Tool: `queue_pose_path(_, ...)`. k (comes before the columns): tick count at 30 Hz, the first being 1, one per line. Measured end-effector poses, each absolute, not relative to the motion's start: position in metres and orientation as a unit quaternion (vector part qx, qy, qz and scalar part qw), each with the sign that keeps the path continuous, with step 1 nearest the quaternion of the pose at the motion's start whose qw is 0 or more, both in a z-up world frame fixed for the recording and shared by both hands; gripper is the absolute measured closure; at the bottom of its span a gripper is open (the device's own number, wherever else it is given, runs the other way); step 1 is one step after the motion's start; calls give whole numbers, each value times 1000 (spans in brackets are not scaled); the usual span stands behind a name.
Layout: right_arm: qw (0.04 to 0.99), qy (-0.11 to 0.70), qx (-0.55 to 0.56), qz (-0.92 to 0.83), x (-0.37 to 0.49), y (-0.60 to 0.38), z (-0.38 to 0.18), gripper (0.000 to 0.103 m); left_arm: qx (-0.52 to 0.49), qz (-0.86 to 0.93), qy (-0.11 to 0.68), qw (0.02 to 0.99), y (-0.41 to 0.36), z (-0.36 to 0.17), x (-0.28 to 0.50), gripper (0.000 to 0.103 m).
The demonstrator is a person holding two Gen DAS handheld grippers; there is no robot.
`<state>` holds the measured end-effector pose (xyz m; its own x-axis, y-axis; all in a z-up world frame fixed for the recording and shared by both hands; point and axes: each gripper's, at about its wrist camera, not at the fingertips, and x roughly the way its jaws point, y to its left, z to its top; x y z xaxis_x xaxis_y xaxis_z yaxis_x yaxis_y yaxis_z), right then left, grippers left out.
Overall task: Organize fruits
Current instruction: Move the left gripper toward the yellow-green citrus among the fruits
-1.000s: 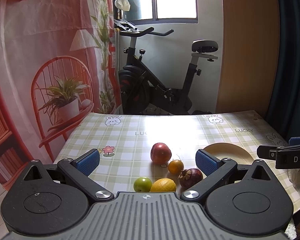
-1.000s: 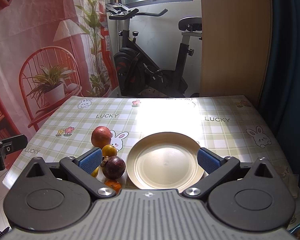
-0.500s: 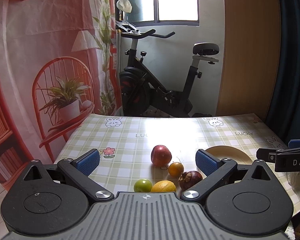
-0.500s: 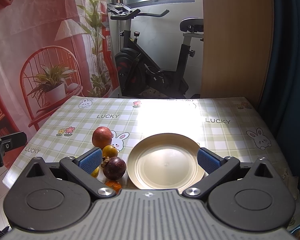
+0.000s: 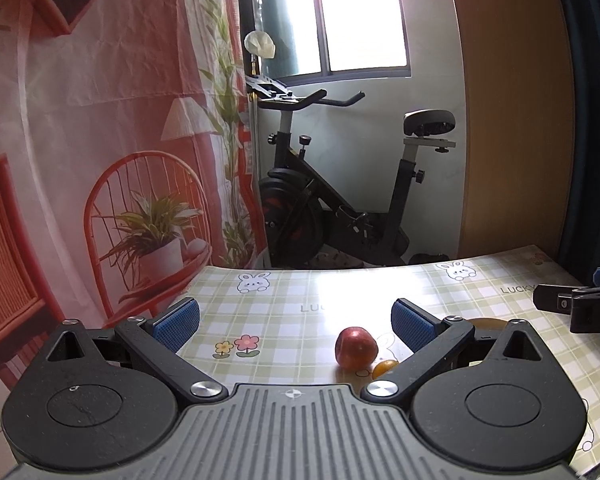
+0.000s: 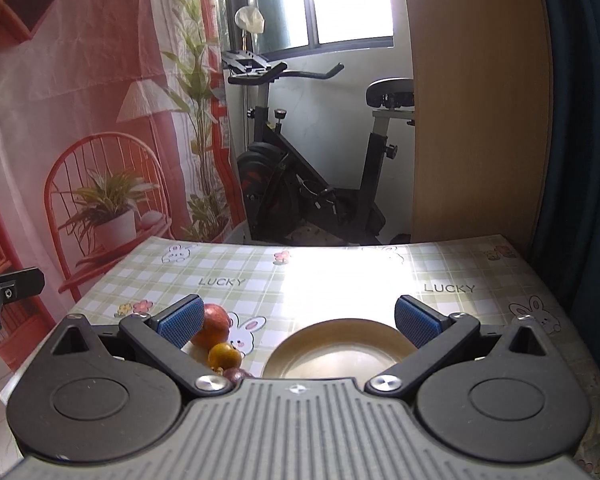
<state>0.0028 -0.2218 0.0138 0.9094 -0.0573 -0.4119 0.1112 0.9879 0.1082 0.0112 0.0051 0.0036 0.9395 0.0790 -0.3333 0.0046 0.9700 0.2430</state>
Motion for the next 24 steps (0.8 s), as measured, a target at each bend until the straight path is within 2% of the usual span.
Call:
queue_pose_path(3,980,185,59,-31,12,-216,4,0,83,17,155,984,10,1,14,2)
queue_pose_path(8,984,156,82,-9,21,-213,-8,0,99,22,138,985,8,-4,20,2)
queue_pose_path(14,987,123,99,13,21,-211,-21,0,50,-20,210,976,17,-27,31,5)
queue_pose_path(19,988,144,53,13,16,-200,-46,0,39,-29,247,968,20,-55,29,9)
queue_pose_path(24,981,190,48,17,7,-193,-71,0,-20,-76,252,965,35,-81,15,12)
